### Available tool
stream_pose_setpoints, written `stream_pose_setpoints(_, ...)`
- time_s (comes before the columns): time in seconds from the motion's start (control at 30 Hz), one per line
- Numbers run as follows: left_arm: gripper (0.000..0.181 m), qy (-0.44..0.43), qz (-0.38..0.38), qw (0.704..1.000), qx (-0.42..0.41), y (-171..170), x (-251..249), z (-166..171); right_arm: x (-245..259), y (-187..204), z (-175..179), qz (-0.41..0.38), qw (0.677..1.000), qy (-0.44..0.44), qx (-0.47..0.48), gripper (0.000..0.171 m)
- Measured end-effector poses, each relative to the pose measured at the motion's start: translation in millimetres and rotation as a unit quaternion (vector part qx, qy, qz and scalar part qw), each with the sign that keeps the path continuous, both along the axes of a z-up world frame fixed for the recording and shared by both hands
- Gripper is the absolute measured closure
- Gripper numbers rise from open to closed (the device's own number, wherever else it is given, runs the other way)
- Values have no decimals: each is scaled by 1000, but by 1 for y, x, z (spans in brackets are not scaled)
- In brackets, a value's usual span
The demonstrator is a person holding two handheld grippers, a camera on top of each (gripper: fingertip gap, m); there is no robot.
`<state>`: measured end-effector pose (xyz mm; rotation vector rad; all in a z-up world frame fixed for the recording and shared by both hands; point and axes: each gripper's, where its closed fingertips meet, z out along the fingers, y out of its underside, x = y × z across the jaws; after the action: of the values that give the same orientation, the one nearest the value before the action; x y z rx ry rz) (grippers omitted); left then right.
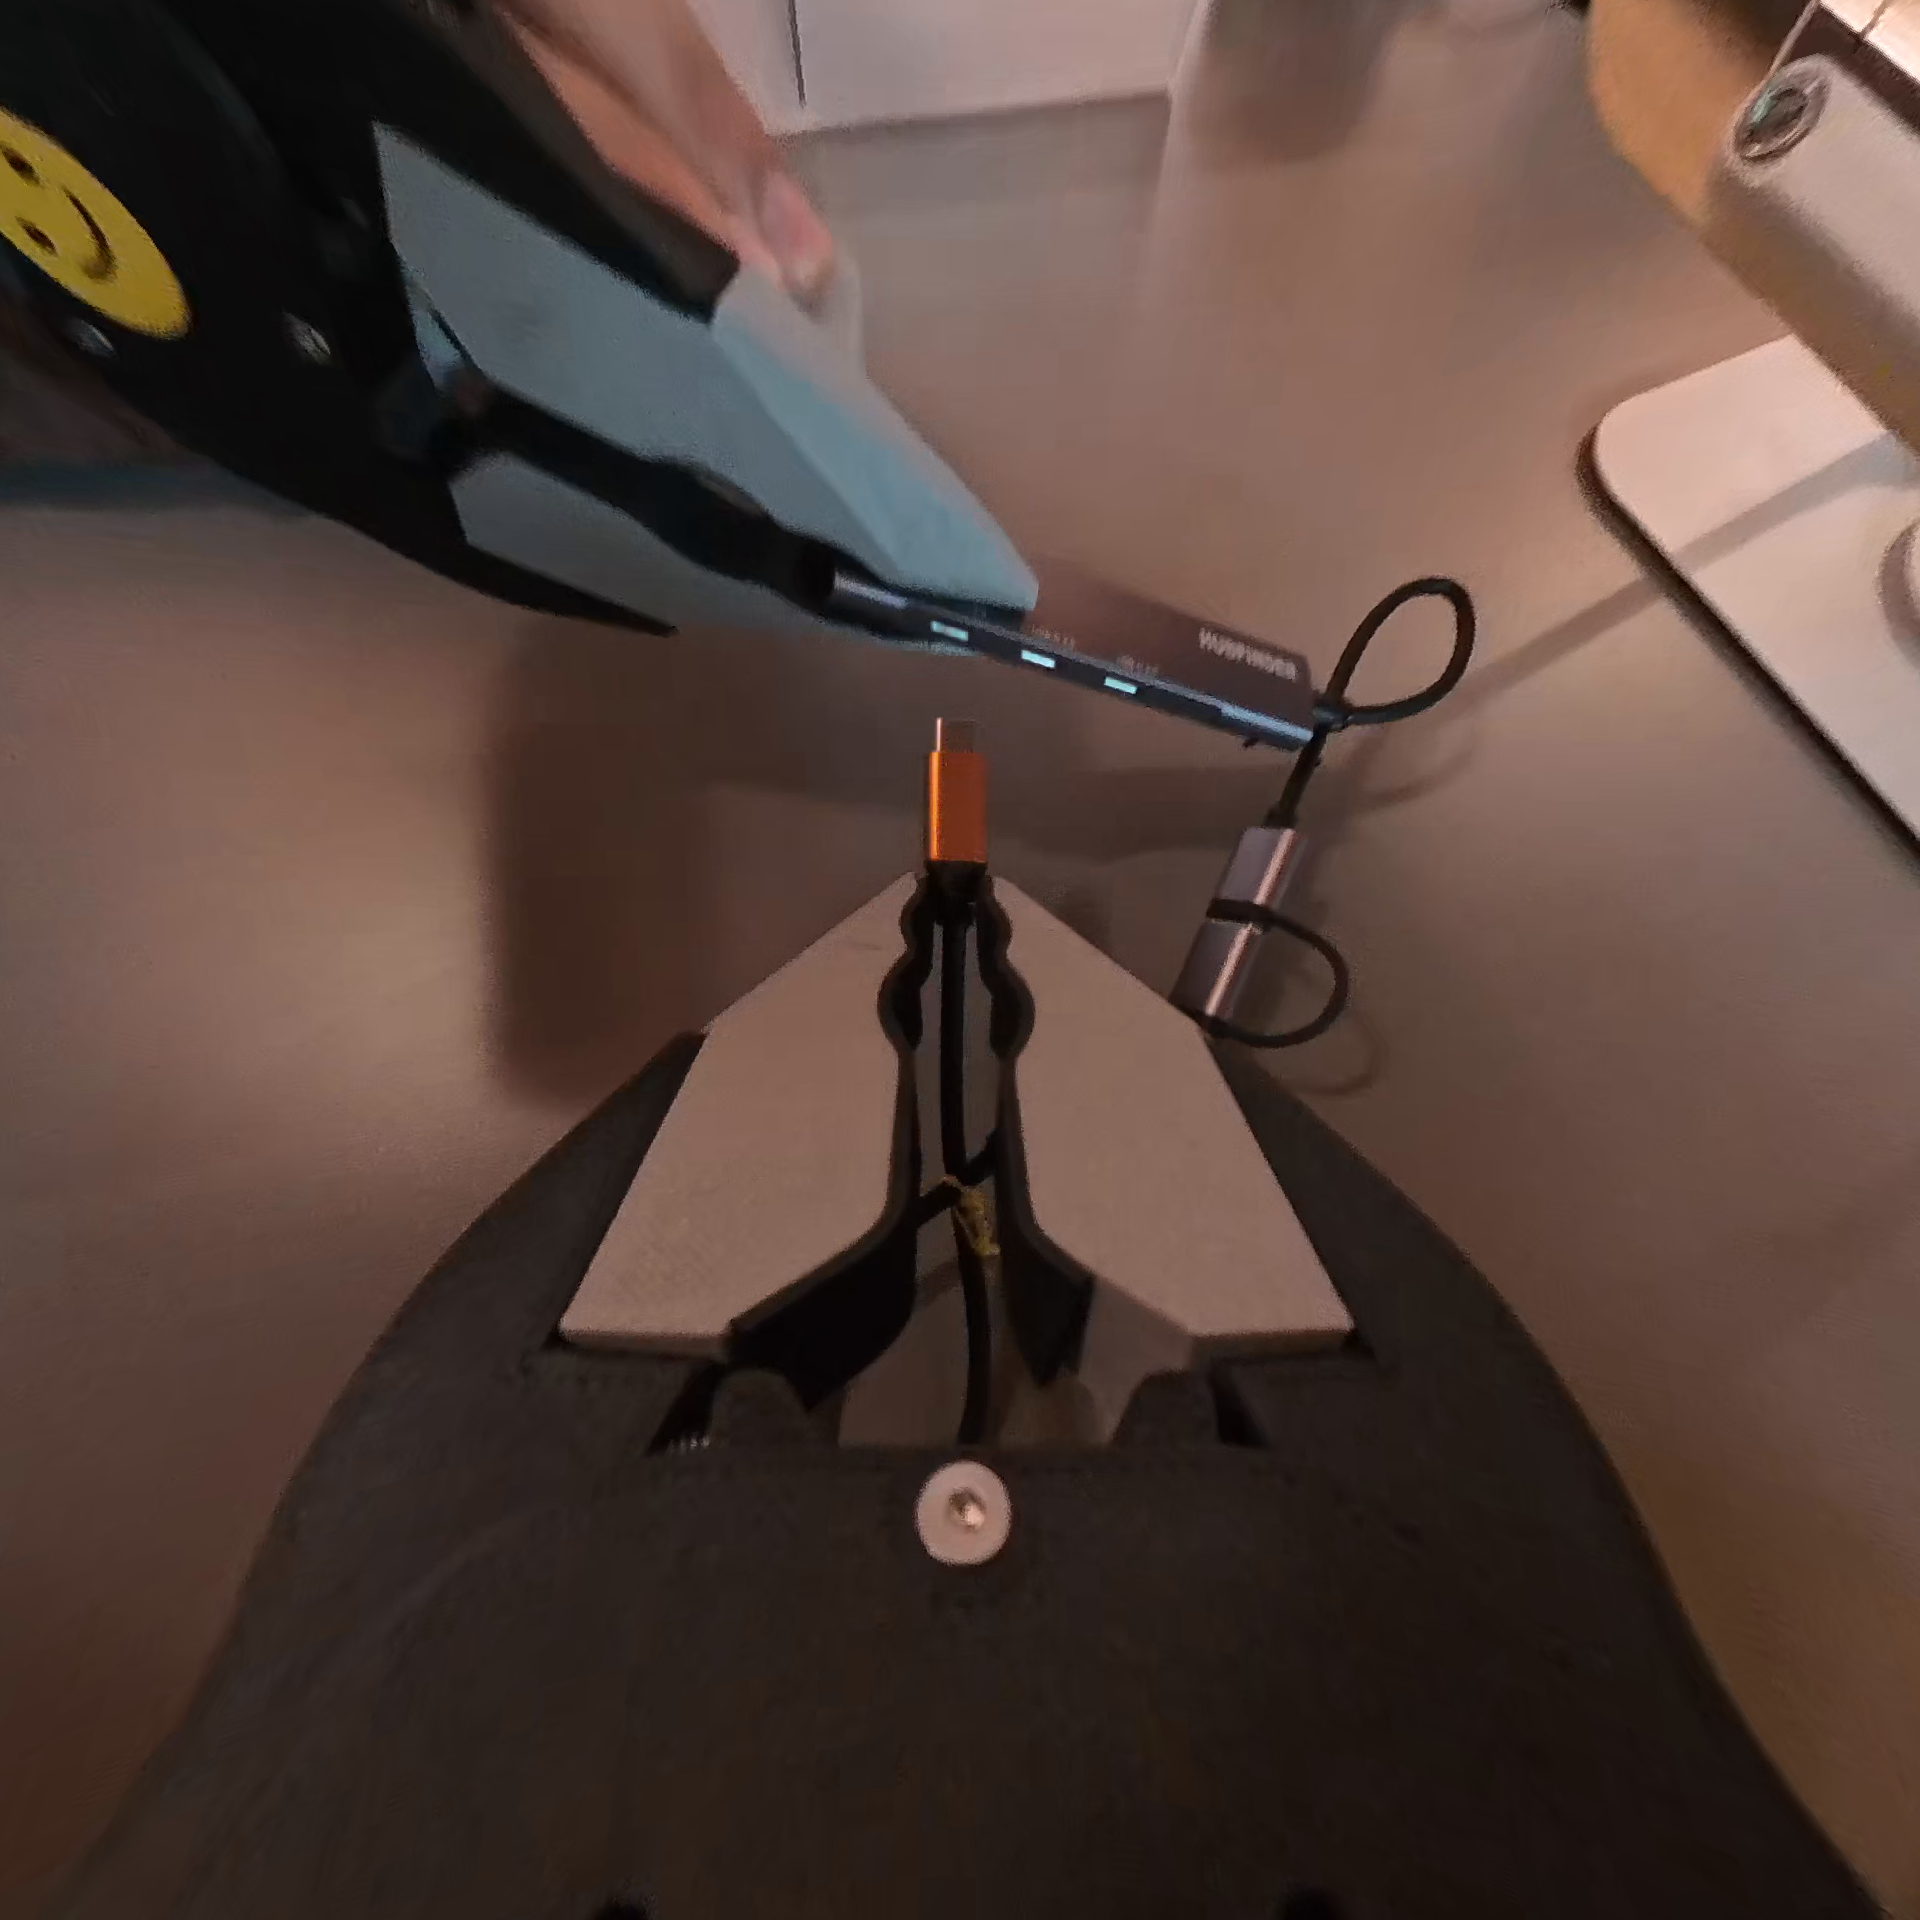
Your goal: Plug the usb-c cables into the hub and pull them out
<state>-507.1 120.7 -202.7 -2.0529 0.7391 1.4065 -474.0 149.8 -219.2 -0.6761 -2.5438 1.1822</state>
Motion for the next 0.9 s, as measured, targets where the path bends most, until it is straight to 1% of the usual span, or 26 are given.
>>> stream_pose_setpoints(0.03, 174, 3, -1, 1000, -3, 1, 1, -1, 0, 0, 5, -1, 1000, 1, -11, 167)
stream_pose_setpoints(0.17, 174, 17, -5, 1000, -9, 5, 4, -1, -2, 0, 13, -13, 999, 2, -32, 168)
stream_pose_setpoints(0.4, 174, 23, -9, 1000, -8, 8, 8, 0, 0, -4, 4, -8, 1000, -6, -19, 167)
stream_pose_setpoints(0.9, 174, 37, -6, 999, -22, 9, 9, -2, 2, -6, 4, -5, 1000, -10, -19, 168)
